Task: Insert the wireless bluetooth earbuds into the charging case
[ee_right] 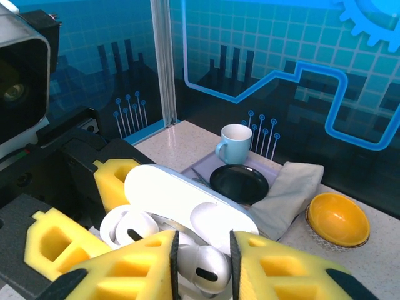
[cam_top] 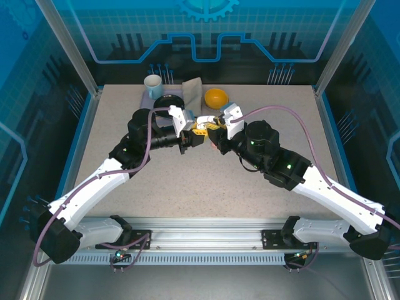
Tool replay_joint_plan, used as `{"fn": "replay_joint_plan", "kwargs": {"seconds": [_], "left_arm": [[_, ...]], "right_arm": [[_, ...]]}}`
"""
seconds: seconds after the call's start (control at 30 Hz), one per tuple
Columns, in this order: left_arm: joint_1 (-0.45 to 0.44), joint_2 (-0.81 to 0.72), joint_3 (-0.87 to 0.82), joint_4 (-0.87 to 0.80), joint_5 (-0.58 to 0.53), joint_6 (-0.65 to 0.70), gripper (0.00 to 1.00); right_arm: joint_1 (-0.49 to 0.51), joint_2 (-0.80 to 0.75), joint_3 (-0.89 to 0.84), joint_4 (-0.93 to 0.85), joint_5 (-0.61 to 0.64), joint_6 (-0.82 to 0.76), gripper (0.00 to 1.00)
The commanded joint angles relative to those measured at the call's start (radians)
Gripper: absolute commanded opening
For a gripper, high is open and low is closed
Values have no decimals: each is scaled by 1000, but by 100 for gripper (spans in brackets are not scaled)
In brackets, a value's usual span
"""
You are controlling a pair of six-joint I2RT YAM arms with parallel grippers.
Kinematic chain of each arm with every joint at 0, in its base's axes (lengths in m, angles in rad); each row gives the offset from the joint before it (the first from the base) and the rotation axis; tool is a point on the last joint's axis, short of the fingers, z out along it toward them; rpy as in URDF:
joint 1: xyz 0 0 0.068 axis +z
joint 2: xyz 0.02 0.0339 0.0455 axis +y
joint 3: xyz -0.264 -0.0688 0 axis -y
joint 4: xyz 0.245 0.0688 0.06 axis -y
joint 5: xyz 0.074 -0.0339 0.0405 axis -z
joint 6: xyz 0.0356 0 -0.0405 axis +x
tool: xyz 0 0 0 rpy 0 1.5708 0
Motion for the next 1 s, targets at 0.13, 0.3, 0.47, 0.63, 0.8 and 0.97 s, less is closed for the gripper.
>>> {"fn": "replay_joint_plan", "kwargs": {"seconds": [0.13, 0.3, 0.47, 0.63, 0.8, 0.97], "left_arm": [[-7, 9, 32, 54, -37, -10, 0], [-5, 7, 22, 61, -39, -14, 0], [-7, 5, 5, 80, -45, -23, 0], [-5, 3, -8, 92, -52, -29, 0], [-6, 3, -20, 100, -55, -39, 0], [-5, 1, -28, 103, -57, -41, 0]], "right_arm": [[36, 7, 10, -30, -35, -14, 36], [37, 8, 24, -30, -37, -5, 37], [37, 15, 46, -32, -46, 10, 42], [37, 27, 62, -31, -50, 27, 45], [31, 32, 76, -36, -50, 39, 47], [19, 23, 80, -43, -35, 43, 49]]}}
